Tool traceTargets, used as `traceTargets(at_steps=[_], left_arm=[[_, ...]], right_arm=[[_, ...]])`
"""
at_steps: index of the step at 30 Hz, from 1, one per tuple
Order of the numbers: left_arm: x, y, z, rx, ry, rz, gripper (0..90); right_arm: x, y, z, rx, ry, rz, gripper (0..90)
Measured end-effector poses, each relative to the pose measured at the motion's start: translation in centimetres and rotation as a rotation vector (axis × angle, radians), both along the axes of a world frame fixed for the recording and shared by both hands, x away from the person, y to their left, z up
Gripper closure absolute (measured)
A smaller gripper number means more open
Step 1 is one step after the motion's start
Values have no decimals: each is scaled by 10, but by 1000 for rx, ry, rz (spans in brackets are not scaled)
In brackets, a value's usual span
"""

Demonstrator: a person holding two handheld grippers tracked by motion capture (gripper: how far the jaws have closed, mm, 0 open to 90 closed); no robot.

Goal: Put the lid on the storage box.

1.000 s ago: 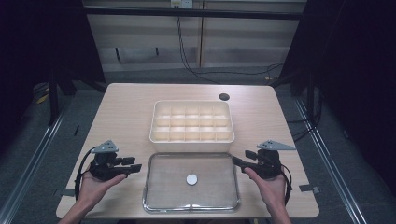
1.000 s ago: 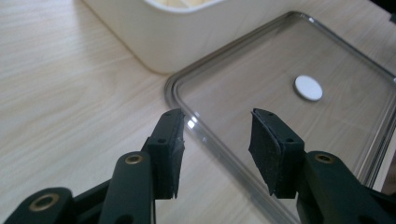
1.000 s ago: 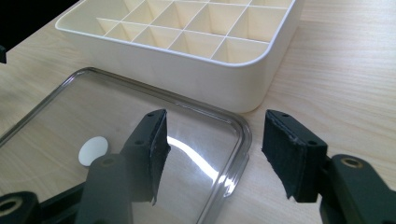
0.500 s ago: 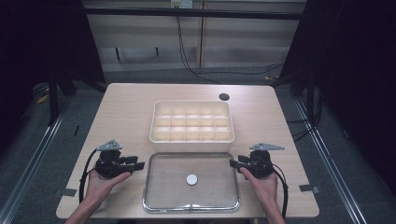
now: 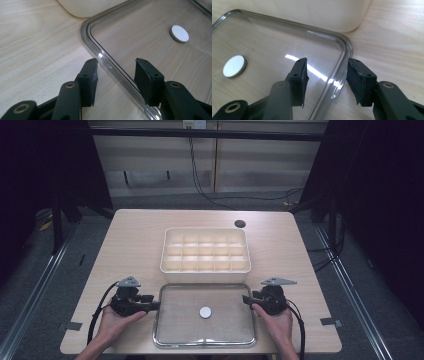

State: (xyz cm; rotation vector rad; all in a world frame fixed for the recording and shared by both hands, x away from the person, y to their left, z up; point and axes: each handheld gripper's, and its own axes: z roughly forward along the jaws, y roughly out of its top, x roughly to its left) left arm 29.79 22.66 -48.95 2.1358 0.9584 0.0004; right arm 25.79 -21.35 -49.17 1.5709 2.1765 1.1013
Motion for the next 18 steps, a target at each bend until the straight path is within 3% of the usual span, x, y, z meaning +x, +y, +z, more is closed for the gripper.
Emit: traceTargets(at_steps=[4,10,18], left_arm=[[1,-3,-3,17,11,-5,516],[-1,-6,-5,35,-9,-1,528],[-2,-9,-6,21,-10,-27,560]], right_arm=[[0,-3,-1,0,6,-11,511],[3,-4,-3,1,7,-23,517],[4,-2,-7,6,35,-24,505]])
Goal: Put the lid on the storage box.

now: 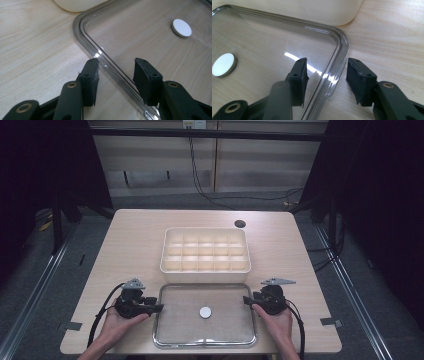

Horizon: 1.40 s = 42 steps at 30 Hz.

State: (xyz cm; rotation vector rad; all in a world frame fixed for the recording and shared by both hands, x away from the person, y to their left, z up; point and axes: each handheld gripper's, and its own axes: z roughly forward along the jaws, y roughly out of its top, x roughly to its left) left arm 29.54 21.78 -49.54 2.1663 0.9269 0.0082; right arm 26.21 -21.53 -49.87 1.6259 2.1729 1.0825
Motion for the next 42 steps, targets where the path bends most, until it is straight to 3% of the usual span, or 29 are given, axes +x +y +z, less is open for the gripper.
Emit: traceTargets(at_steps=[1,5,6,7,8,13,14,16,19,20,22,27,31,34,38,42], left_arm=[[-1,-2,-1,-6,-2,-9,579],[-2,-2,-1,5,-16,-16,579],[-2,-2,-1,1,-13,-22,564],[-1,-2,-1,-7,-9,-26,564],[-1,-1,-1,-10,-8,-29,562],[-2,-1,-2,-21,-14,-25,551],[-3,0,-3,-31,-21,-26,544],[-4,2,-5,-49,-35,-27,543],[-3,2,-5,-55,-21,-20,532],[-4,2,-5,-57,-19,-15,533],[-4,1,-4,-53,-13,-6,532],[-4,0,-3,-47,4,0,526],[-6,-2,-2,-27,-13,-5,517],[-6,-2,-2,-31,-9,-6,529],[-5,-1,-3,-36,-9,-9,543],[-5,-1,-3,-40,-11,-11,541]], right_arm=[[0,0,-1,24,2,3,506],[-1,1,-1,36,10,-14,505],[-1,-2,-2,70,15,-26,505],[-1,-2,-2,70,15,-26,505],[0,-5,-3,115,26,-40,495],[1,-9,-5,181,39,-66,492],[1,-11,-6,219,52,-82,493],[1,-13,-7,237,59,-92,495],[1,-18,-9,311,78,-115,511],[0,-22,-12,370,99,-135,530],[0,-25,-13,412,105,-143,539],[-1,-25,-12,425,111,-150,540],[-2,-25,-11,437,105,-151,542],[-3,-24,-11,474,109,-129,573],[-5,-26,-4,504,76,-110,628],[-5,-27,-4,481,85,-85,625]])
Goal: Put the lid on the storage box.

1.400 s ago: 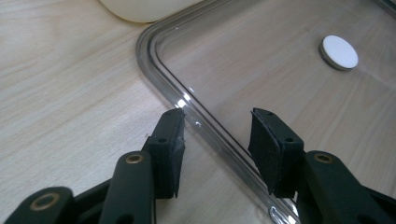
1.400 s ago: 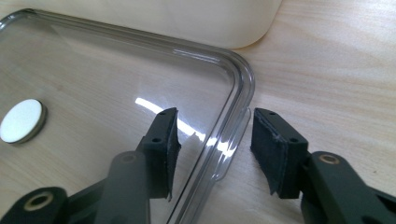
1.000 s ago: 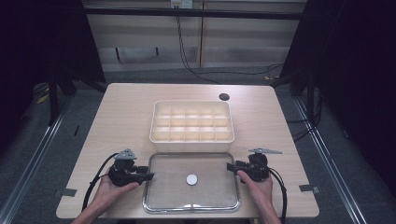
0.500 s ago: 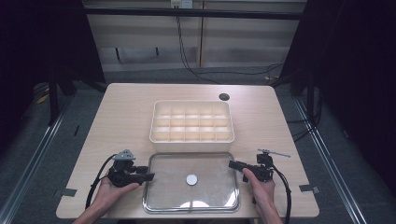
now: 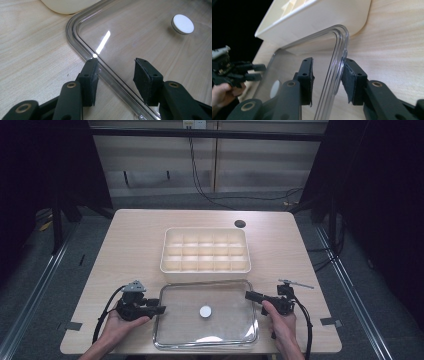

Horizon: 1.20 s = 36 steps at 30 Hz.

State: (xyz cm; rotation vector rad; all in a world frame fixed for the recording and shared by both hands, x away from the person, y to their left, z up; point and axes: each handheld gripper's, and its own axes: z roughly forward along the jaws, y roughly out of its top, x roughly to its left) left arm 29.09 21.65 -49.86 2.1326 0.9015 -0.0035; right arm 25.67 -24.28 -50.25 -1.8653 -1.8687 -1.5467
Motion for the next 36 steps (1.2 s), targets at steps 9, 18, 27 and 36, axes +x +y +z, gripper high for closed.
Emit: traceTargets(at_steps=[9,18,27,36], left_arm=[[0,0,0,-1,-1,-5,526],[2,3,0,-5,-1,4,526],[4,4,-1,-22,4,16,440],[6,5,-1,-38,18,15,336]], right_arm=[[3,6,-1,-6,21,101,618],[5,8,-1,10,28,131,635],[3,6,7,83,-51,125,719],[1,6,13,79,-103,138,731]])
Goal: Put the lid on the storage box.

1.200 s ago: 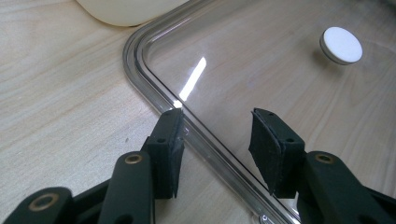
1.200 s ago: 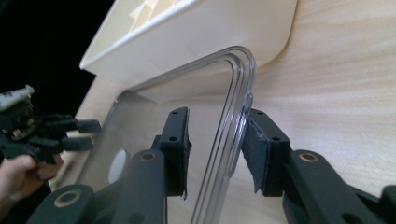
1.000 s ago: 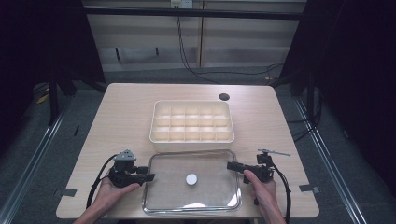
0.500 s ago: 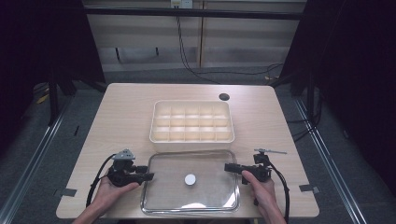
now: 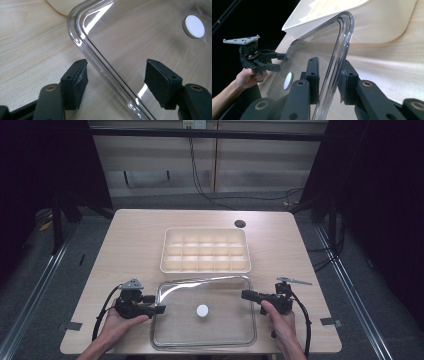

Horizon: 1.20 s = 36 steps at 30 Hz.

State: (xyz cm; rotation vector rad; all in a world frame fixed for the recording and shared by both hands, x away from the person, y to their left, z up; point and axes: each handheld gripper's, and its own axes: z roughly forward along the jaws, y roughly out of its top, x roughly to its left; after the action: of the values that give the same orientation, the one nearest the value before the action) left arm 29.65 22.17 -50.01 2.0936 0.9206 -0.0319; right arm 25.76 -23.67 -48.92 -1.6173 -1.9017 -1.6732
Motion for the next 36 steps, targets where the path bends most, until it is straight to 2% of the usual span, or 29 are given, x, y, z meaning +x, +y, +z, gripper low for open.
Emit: traceTargets(at_steps=[3,9,14,17,21,23,25,27,31,36], left_arm=[[0,-1,0,-6,5,5,322],[-1,-3,0,-22,20,-15,337],[1,1,0,-47,63,-11,397],[0,2,2,-52,48,-5,423],[-2,6,6,-97,42,2,490],[-2,7,8,-102,34,4,510],[-3,8,9,-108,30,5,518],[-4,8,11,-116,28,2,525],[-5,8,12,-132,30,-3,540],[-6,8,15,-142,27,1,550]], right_arm=[[-1,1,3,-27,-12,-1,725],[-1,0,3,-37,-18,-3,726],[-1,-1,3,-40,-15,-4,725],[-1,0,2,-48,-13,-7,718],[-2,-1,2,-80,-9,-8,704],[-3,0,3,-87,-9,-10,699],[-4,1,3,-106,-23,-18,691],[-4,1,4,-107,-19,-18,687],[-4,3,2,-141,-12,-21,663],[-4,4,3,-150,-14,-28,650]])
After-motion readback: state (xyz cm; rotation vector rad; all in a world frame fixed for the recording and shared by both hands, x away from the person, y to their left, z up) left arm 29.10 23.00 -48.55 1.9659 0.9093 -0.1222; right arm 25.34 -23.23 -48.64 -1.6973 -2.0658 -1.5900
